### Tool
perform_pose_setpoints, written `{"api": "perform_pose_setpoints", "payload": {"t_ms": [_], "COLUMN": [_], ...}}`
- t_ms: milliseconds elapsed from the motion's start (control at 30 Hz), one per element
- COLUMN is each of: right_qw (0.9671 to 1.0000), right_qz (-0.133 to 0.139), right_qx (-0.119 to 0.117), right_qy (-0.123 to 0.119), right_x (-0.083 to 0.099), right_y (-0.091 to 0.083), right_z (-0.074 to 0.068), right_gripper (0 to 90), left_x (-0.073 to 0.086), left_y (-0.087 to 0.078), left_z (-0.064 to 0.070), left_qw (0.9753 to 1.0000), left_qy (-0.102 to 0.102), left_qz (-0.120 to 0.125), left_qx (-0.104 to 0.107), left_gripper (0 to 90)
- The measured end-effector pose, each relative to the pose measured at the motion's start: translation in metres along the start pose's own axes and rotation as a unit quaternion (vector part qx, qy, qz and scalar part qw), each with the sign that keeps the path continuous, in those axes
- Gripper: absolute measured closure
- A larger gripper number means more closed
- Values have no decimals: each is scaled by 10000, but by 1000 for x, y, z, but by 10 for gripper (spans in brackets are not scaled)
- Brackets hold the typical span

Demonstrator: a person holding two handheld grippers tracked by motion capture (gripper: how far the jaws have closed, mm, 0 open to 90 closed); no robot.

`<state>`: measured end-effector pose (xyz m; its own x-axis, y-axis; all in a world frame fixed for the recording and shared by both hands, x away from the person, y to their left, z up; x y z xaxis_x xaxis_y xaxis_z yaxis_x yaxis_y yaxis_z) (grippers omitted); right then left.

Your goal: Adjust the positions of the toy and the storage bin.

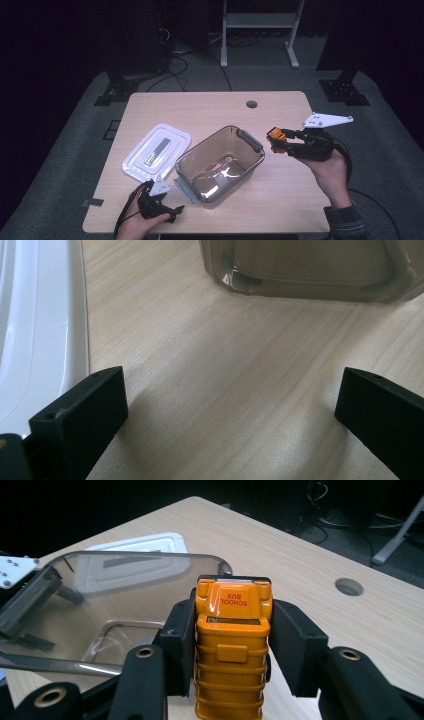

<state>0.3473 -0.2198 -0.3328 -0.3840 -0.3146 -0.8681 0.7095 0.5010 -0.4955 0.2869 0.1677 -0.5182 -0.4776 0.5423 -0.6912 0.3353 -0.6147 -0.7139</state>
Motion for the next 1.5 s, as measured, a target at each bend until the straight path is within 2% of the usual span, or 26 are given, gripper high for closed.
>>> {"api": "perform_pose_setpoints", "payload": {"t_ms": [367, 800, 1500], "right_qw": [9996, 9980, 9952], "right_qz": [-95, -341, -691], "right_qx": [-263, -491, -586], "right_qy": [-62, -180, -361], "right_x": [-4, 4, 21], "right_y": [26, 58, 80], "right_z": [-20, -43, -58], "right_gripper": [537, 537, 536], "left_x": [0, 0, 0], "left_y": [0, 0, 0], "left_z": [0, 0, 0], "left_qw": [10000, 10000, 10000], "left_qy": [-2, -4, 5], "left_qz": [1, -4, 1], "left_qx": [4, 10, 16], "left_gripper": [0, 0, 0]}}
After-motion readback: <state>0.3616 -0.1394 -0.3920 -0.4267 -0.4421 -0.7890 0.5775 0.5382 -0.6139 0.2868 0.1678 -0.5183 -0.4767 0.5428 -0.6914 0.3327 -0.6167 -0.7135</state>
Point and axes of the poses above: each handheld gripper's, and its own axes: y roughly forward along the jaws, x roughly out of its underside, z roughly to its right, the point moved 5 cm from there along y, roughly forward along the jaws, and after that the axes turned 10 degrees about x, right-handed, at the moved point
